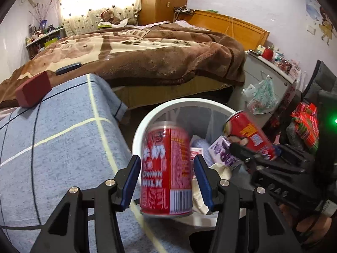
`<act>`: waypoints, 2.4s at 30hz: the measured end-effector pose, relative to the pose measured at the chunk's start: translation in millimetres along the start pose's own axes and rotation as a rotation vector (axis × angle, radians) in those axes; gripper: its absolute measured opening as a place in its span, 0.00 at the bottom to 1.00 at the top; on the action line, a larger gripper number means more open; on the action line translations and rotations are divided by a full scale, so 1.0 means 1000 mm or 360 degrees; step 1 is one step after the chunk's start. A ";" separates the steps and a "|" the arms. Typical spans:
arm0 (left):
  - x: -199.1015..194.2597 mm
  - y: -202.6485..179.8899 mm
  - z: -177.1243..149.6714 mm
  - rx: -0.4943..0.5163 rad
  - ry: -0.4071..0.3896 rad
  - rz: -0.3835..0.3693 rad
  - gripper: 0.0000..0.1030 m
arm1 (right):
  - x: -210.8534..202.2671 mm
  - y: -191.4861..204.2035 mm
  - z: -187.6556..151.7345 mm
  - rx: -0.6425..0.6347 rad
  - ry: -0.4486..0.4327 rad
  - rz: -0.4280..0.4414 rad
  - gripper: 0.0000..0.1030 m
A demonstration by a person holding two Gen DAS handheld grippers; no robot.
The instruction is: Collect trash
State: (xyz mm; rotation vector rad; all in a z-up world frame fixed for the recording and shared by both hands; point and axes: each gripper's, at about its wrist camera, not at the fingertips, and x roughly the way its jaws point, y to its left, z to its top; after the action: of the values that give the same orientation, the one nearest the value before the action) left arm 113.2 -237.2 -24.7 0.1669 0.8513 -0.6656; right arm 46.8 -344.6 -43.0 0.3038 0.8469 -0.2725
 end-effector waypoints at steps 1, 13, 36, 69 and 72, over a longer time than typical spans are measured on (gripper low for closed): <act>0.000 -0.001 0.000 -0.0004 0.0002 0.0002 0.55 | 0.000 0.000 -0.001 -0.0006 0.0000 -0.0017 0.55; -0.015 0.001 -0.004 -0.0021 -0.0055 0.0009 0.61 | -0.018 -0.007 -0.005 0.0035 -0.0082 -0.0018 0.60; -0.102 0.017 -0.067 -0.0170 -0.0360 0.0323 0.66 | -0.078 0.040 -0.050 -0.0106 -0.0442 0.0090 0.60; -0.124 0.026 -0.110 -0.0198 -0.0428 0.0509 0.66 | -0.089 0.062 -0.076 -0.0158 -0.0516 0.0119 0.60; -0.124 0.026 -0.110 -0.0202 -0.0432 0.0512 0.66 | -0.091 0.063 -0.077 -0.0162 -0.0524 0.0113 0.60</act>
State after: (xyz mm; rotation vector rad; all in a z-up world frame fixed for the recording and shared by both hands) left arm -0.1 -114.4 -7.9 0.0930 0.5857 -0.3213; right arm -41.2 -248.2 -11.7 0.1862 0.5220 -0.2049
